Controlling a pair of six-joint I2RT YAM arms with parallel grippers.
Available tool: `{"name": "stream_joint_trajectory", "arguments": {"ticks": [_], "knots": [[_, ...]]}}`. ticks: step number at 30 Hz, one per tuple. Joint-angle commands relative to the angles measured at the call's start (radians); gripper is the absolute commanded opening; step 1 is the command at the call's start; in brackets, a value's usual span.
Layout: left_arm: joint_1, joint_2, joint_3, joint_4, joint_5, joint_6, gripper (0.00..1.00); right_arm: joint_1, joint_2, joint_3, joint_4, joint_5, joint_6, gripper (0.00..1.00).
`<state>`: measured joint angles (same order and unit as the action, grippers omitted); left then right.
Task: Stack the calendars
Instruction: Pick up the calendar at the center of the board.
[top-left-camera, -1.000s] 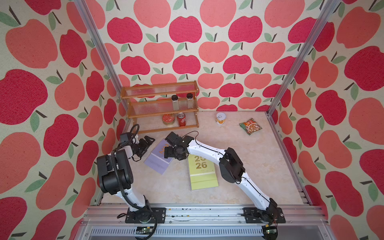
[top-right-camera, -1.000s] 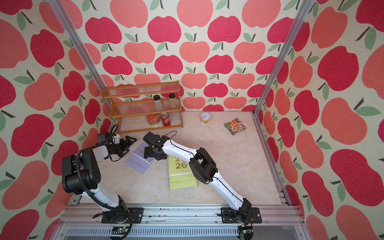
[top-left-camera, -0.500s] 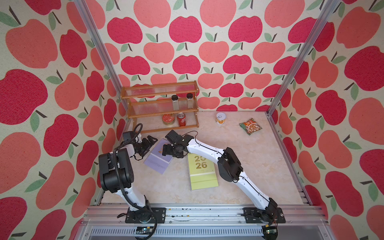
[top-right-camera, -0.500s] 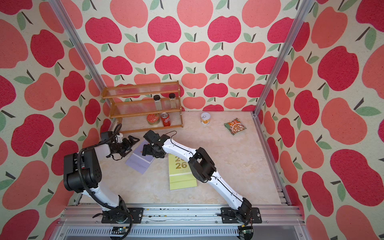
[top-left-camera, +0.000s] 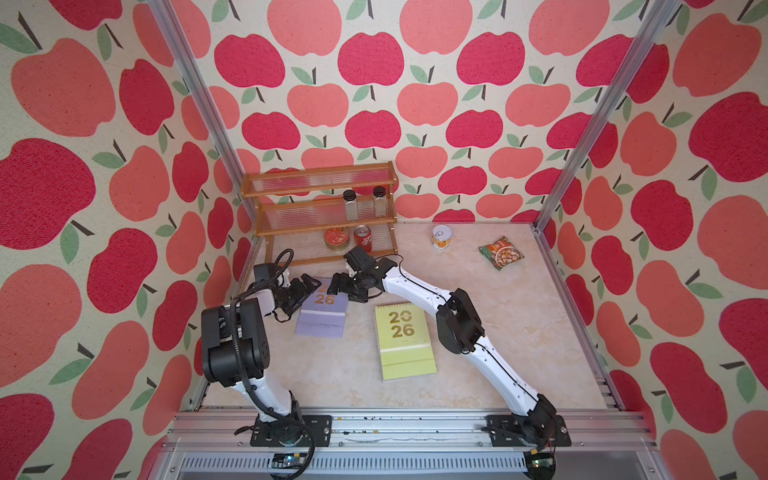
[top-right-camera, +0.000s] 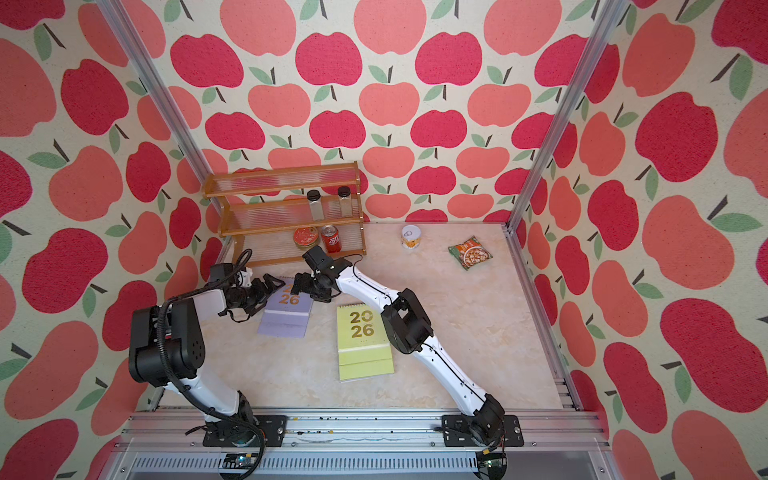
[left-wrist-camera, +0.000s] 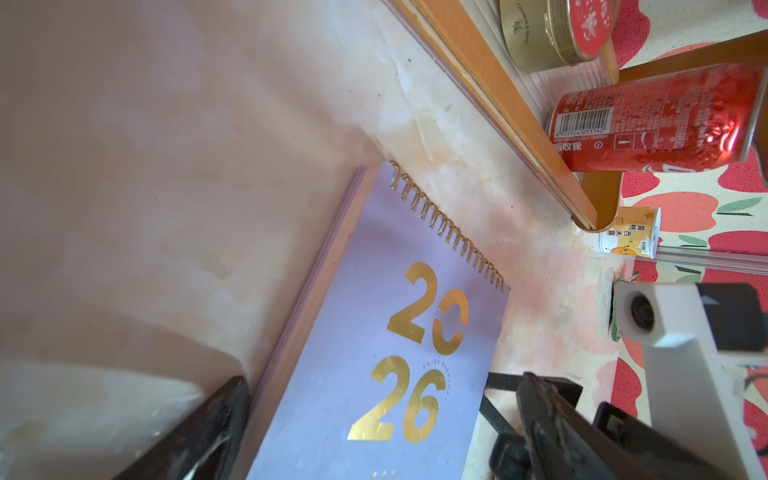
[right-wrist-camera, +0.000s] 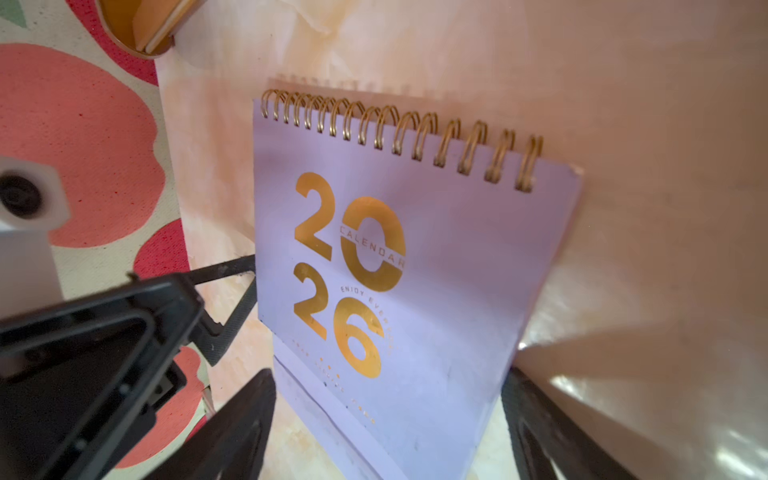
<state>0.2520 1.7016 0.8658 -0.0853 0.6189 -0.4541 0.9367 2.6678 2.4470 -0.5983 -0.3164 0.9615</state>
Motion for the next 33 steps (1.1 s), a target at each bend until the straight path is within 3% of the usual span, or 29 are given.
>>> {"name": "stream_joint_trajectory", "arguments": {"ticks": [1,8,25,33], "knots": [[0.009,-0.036,-0.043,-0.002,0.068,-0.018,0.96,-0.012,0.062,0.015,0.062,-0.132,-0.024,0.84],[0.033,-0.086,-0.068,0.049,0.117,-0.050,0.94,-0.030,0.039,0.014,0.157,-0.240,-0.051,0.75],[0.041,-0.054,-0.074,0.078,0.117,-0.046,0.93,-0.029,-0.067,-0.064,0.303,-0.325,-0.044,0.62],[0.044,-0.058,-0.076,0.087,0.125,-0.046,0.93,-0.023,-0.110,-0.108,0.312,-0.323,-0.062,0.48]]}}
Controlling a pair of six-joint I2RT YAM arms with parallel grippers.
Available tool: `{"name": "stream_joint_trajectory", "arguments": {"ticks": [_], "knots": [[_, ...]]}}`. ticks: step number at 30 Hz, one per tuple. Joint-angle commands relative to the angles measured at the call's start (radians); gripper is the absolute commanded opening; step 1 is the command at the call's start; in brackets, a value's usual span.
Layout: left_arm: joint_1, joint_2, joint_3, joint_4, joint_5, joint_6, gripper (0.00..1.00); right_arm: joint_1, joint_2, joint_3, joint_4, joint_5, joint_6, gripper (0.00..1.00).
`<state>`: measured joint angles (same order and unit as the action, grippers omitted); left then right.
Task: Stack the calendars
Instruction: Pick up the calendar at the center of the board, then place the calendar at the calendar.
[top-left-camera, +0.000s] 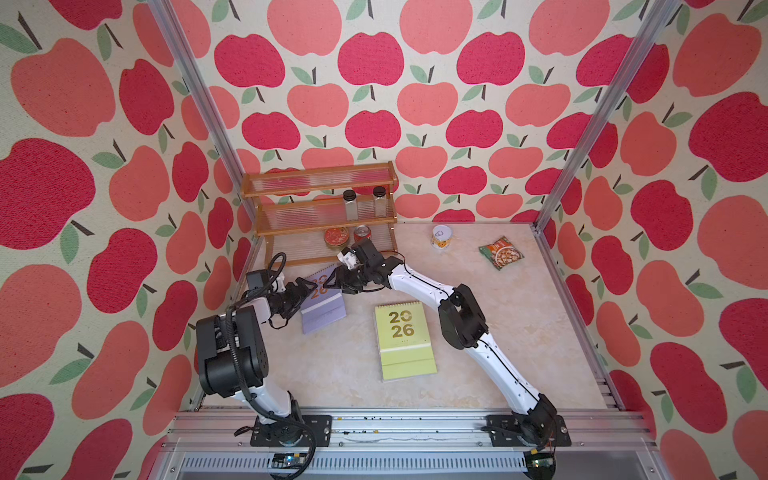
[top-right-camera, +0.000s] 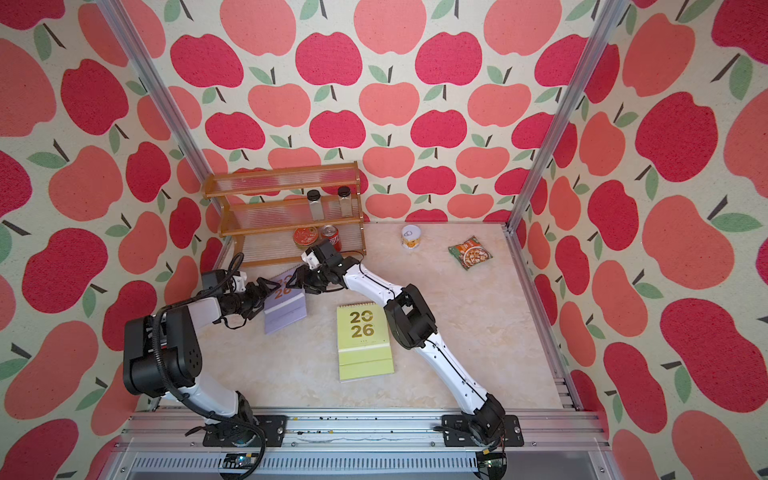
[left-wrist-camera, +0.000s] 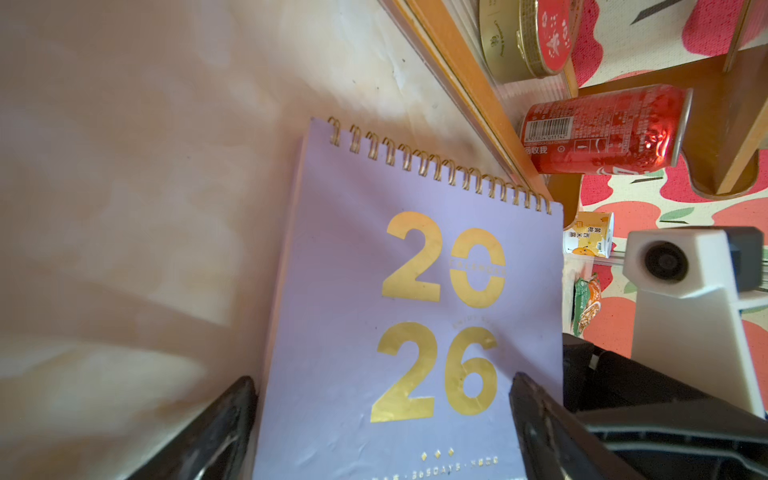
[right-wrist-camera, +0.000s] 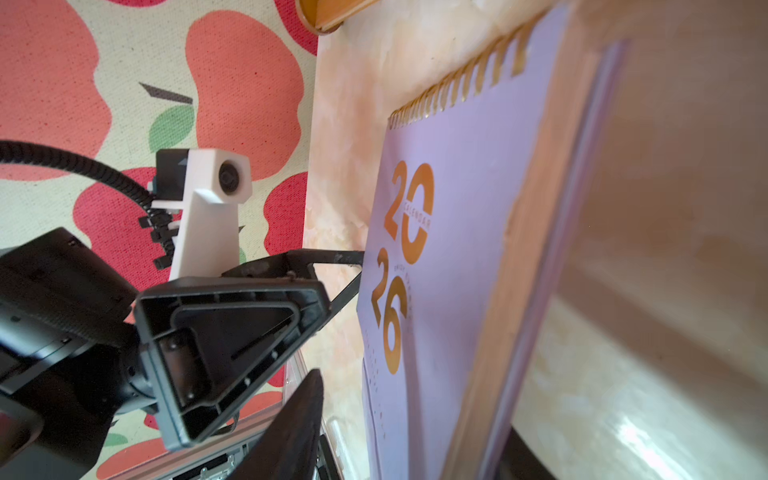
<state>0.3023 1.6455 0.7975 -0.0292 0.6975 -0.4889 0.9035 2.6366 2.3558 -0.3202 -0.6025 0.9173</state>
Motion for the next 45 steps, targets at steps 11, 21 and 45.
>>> {"name": "stream_joint_trajectory", "arguments": {"ticks": [11,21,45], "knots": [[-0.005,-0.045,-0.019,0.046,0.043,-0.011,0.93,0.011,-0.127,-0.072,0.007,0.011,-0.084,0.00],[-0.021,-0.176,-0.039,0.102,0.077,0.002,0.97,-0.061,-0.399,-0.254,-0.015,0.026,-0.204,0.00],[-0.356,-0.404,0.059,0.029,0.051,0.167,1.00,-0.348,-1.255,-1.486,0.447,-0.332,-0.050,0.00]]}}
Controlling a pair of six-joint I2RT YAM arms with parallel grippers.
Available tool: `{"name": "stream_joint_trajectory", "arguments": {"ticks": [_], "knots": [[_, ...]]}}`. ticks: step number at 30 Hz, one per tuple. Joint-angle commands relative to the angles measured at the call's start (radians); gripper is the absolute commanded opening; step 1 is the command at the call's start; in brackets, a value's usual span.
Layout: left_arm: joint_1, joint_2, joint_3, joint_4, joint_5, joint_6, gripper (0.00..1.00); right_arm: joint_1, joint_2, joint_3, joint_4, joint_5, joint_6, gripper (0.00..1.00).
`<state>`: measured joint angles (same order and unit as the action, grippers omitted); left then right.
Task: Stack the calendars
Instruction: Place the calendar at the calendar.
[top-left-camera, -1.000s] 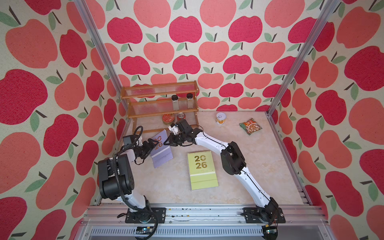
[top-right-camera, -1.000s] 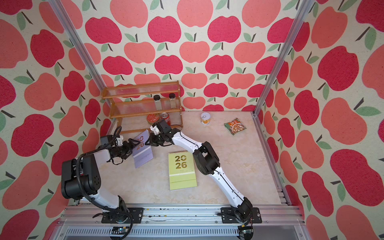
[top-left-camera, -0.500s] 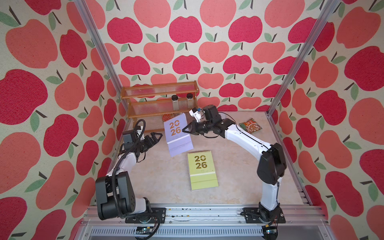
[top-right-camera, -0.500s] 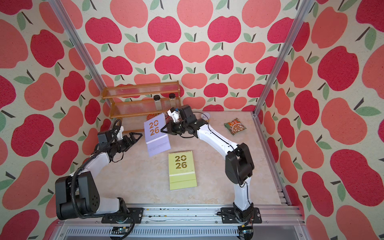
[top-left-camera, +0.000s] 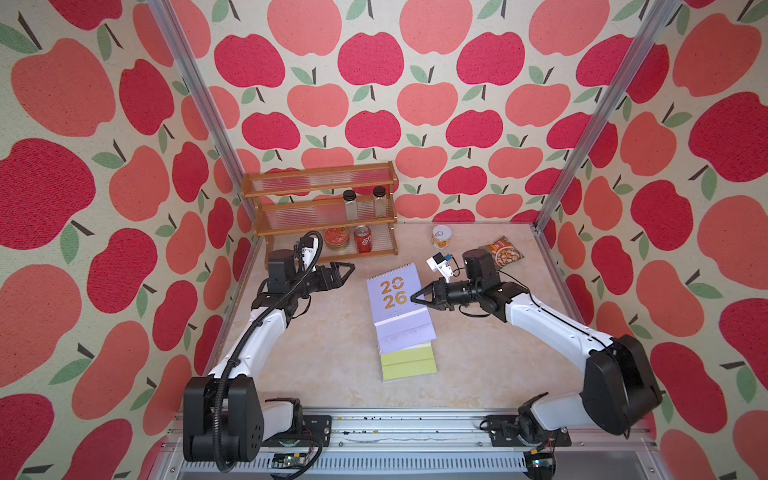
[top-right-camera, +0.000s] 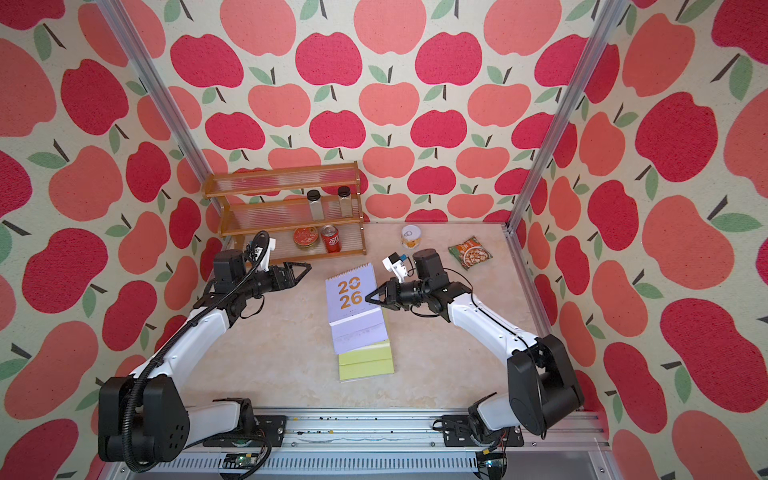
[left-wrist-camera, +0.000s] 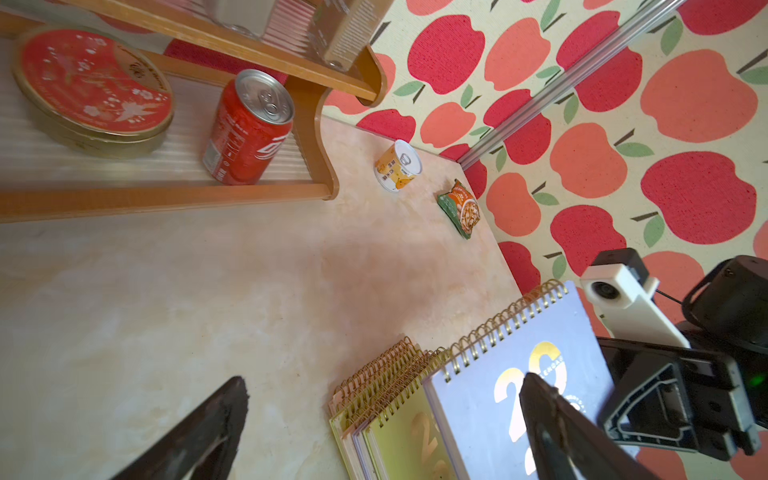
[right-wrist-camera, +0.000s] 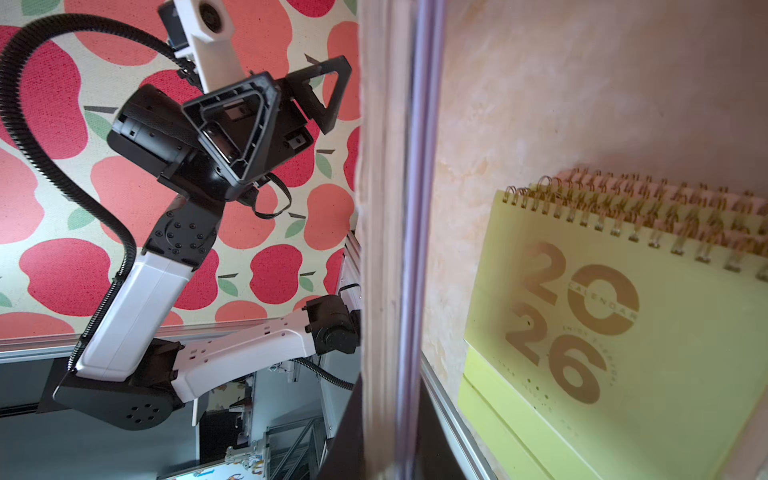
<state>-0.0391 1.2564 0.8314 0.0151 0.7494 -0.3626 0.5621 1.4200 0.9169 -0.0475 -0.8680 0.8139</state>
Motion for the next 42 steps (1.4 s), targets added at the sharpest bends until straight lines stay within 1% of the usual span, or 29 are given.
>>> {"name": "stream_joint_trajectory", "arguments": {"ticks": [1,6,11,18,36,42], "knots": [[-0.020,-0.014,0.025,-0.021,0.000,0.043,1.00,-0.007,-0.040,-0.067,0.195,-0.067,0.058,0.00],[-0.044,-0.022,0.025,-0.038,0.013,0.063,1.00,-0.007,-0.019,-0.154,0.338,-0.079,0.111,0.00],[-0.057,-0.042,0.022,-0.053,0.052,0.088,1.00,-0.008,0.004,-0.193,0.386,-0.073,0.116,0.00],[-0.064,-0.085,0.019,-0.076,0.062,0.105,1.00,-0.007,0.011,-0.239,0.406,-0.071,0.120,0.00],[-0.081,-0.094,0.022,-0.089,0.079,0.116,1.00,0.005,-0.006,-0.350,0.473,-0.007,0.148,0.00],[-0.087,-0.095,0.026,-0.095,0.080,0.120,1.00,0.014,0.014,-0.374,0.518,0.004,0.163,0.00]]}}
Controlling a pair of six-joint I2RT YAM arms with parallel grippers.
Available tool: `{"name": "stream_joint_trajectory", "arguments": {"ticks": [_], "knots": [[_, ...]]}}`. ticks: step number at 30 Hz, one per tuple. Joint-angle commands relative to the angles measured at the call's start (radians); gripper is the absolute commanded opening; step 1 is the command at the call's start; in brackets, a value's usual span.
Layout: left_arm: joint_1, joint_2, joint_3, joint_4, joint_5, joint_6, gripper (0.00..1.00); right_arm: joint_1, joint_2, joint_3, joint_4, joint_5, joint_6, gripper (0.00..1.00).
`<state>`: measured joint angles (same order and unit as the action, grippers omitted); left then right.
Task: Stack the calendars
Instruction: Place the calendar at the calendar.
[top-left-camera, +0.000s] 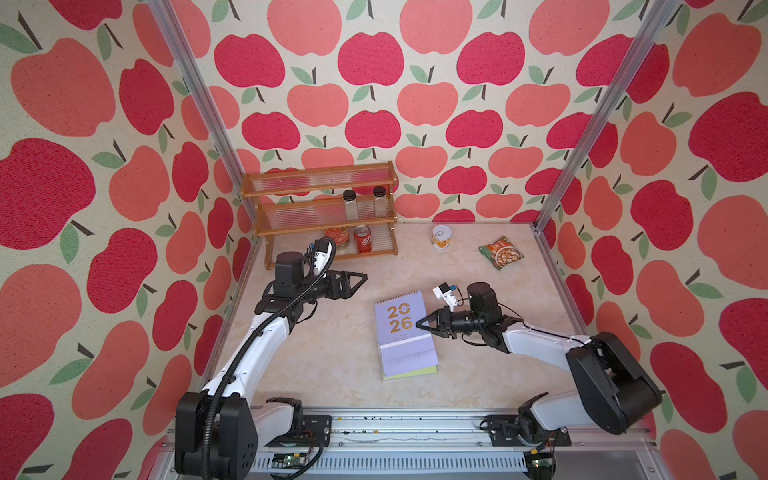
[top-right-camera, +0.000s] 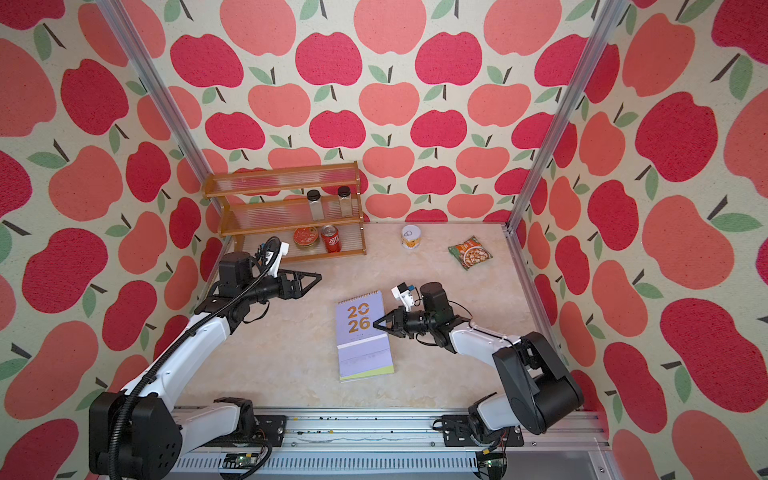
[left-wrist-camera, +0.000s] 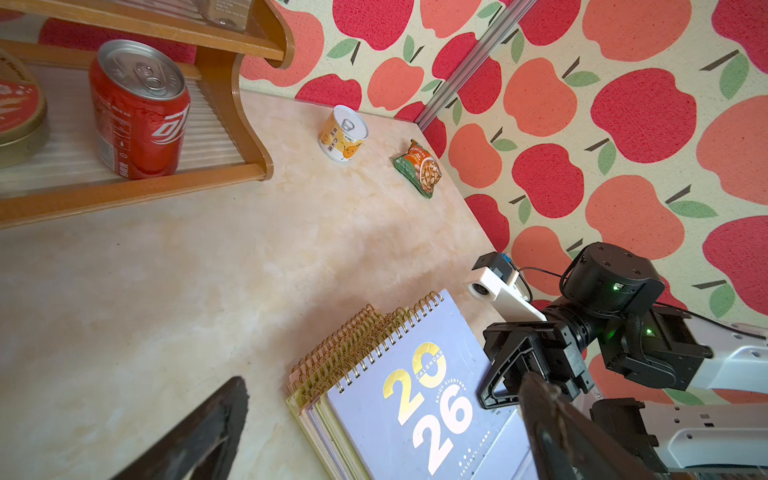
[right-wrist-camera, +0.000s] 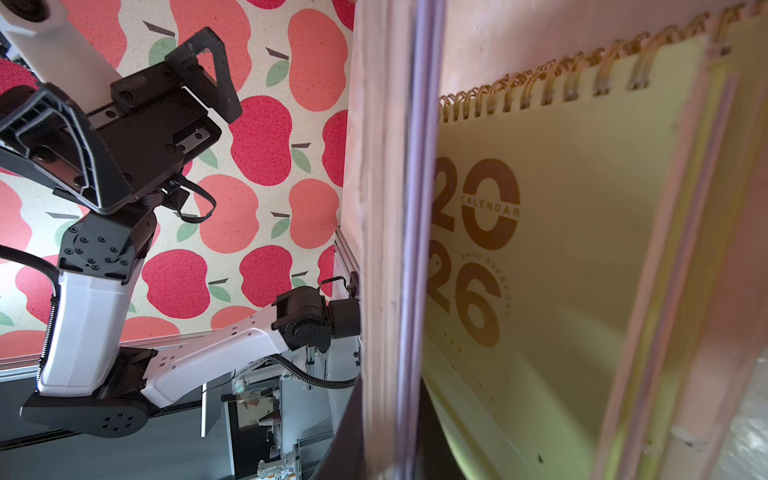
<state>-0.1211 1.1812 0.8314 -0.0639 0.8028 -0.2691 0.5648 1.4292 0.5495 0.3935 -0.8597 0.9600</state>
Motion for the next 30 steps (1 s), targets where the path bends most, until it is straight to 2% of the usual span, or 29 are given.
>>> {"name": "stream_joint_trajectory", "arguments": {"ticks": [1,30], "knots": [[-0.006,-0.020,0.026,-0.017,0.027,0.027,1.00,0.013,0.009,-0.008,0.084,-0.005,0.020,0.00],[-0.021,-0.019,0.031,-0.036,0.036,0.046,1.00,0.023,0.039,-0.051,0.102,0.028,0.012,0.00]]}}
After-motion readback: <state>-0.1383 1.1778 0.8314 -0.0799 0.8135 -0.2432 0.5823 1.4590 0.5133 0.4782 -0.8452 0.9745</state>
